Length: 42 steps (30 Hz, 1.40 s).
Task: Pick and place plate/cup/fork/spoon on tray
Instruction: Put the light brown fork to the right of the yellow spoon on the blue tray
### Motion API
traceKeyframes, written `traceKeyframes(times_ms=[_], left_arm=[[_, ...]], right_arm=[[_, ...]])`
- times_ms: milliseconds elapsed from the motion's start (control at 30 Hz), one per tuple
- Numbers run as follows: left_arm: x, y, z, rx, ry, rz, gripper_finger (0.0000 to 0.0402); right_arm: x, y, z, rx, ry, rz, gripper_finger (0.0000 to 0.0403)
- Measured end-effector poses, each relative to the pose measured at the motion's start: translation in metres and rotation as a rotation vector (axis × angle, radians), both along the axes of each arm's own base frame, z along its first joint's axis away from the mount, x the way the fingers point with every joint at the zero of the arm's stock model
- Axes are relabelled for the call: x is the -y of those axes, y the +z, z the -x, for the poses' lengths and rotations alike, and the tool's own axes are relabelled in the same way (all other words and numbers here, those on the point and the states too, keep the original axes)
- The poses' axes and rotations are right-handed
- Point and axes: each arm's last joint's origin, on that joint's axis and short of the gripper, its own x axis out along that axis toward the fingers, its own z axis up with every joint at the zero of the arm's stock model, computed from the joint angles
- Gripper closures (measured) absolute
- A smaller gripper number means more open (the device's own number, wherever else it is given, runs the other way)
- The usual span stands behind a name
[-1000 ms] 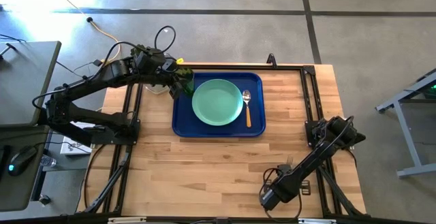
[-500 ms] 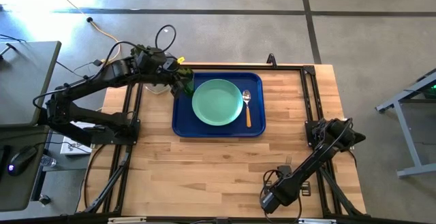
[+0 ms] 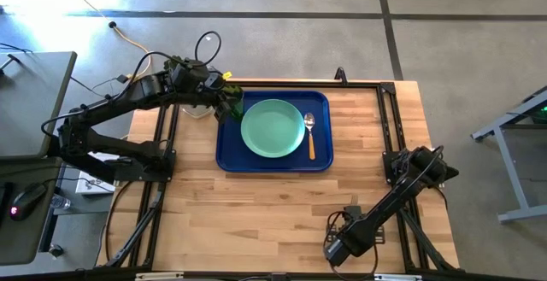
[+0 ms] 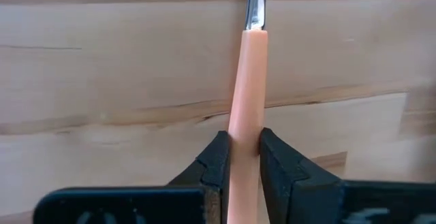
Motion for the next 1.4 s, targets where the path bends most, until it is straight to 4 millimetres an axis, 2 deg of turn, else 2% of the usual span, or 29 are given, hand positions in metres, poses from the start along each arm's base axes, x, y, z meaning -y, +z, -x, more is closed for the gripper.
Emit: traceKeyframes(times_ms=[233, 700, 1000, 1300, 1400], left_arm=[[0.000, 0.000, 0.000, 0.000, 0.000, -0.001, 0.0326], [0.000, 0.000, 0.000, 0.000, -0.001, -0.001, 0.0326], [0.000, 0.000, 0.000, -0.001, -0.001, -0.001, 0.0326], [0.000, 0.000, 0.000, -0.001, -0.001, -0.002, 0.0326], [0.000, 0.000, 0.000, -0.011, -0.018, -0.020, 0.0326]], right_arm=[[0.004, 0.007, -0.009, 0.052, 0.008, 0.034, 0.0364], [0.005, 0.007, -0.013, 0.091, 0.008, 0.038, 0.0364], [0.011, 0.022, -0.029, 0.173, 0.016, 0.111, 0.0364], [0.021, 0.033, -0.040, 0.203, -0.002, 0.164, 0.0401], [0.023, 0.033, -0.043, 0.199, -0.018, 0.160, 0.0396]])
